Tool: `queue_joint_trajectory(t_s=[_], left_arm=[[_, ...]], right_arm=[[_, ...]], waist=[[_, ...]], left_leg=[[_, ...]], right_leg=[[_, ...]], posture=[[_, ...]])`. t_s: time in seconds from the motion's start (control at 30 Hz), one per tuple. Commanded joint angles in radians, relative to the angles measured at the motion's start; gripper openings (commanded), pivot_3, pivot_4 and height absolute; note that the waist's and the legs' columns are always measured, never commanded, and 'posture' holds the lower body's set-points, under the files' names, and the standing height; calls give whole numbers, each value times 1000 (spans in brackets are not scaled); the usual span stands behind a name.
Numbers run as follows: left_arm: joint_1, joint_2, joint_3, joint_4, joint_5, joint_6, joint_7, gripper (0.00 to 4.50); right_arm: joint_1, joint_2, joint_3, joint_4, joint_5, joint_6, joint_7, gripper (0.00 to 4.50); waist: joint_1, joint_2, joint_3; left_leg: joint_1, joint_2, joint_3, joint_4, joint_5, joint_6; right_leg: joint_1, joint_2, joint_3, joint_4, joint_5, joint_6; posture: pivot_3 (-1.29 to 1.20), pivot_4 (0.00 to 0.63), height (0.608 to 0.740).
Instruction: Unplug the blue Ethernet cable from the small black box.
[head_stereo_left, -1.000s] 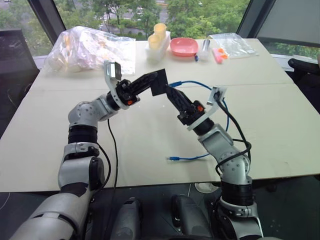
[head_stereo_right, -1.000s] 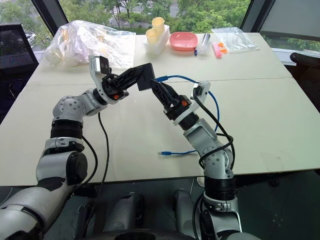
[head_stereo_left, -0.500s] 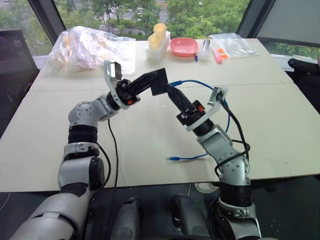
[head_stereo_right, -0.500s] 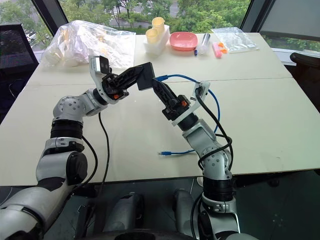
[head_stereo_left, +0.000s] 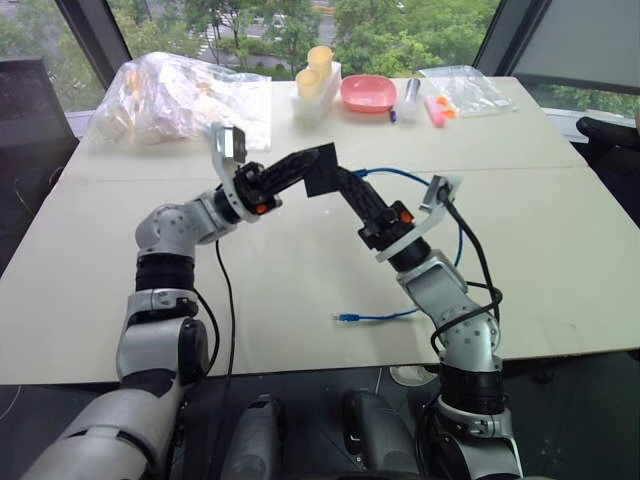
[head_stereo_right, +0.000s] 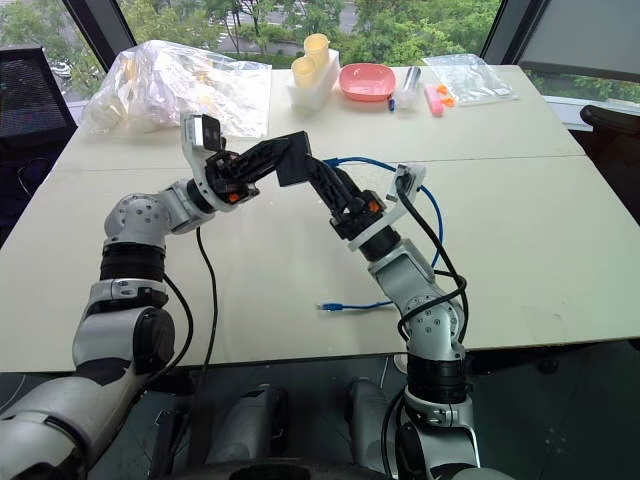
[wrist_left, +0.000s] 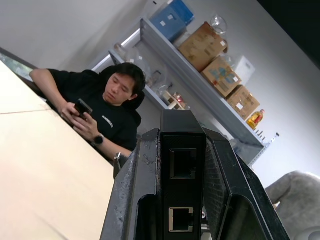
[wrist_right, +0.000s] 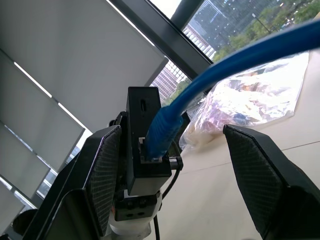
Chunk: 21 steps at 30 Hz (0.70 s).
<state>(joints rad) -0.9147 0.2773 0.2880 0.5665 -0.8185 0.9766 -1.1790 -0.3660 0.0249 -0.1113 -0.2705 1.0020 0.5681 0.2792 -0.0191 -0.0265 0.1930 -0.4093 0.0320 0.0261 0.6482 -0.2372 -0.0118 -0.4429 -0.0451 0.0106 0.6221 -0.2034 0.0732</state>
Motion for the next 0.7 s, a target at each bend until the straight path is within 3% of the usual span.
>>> queue_joint_trajectory(t_s=[0.03,0.7], left_arm=[[-13,4,6,-39,-28,5,-6,496],[-25,-1,29,-13,-33,-6,22,496]], right_arm=[[-1,12,-11,-23,19,-17,3,3379],[15,5,14,-16,-3,-15,27,3379]], waist=[[0,0,0],[0,0,0]], left_leg=[[0,0,0,0,0,0],[0,0,0,0,0,0]], right_leg=[[0,0,0,0,0,0],[0,0,0,-2,0,0]], posture=[[0,150,740],[0,150,740]])
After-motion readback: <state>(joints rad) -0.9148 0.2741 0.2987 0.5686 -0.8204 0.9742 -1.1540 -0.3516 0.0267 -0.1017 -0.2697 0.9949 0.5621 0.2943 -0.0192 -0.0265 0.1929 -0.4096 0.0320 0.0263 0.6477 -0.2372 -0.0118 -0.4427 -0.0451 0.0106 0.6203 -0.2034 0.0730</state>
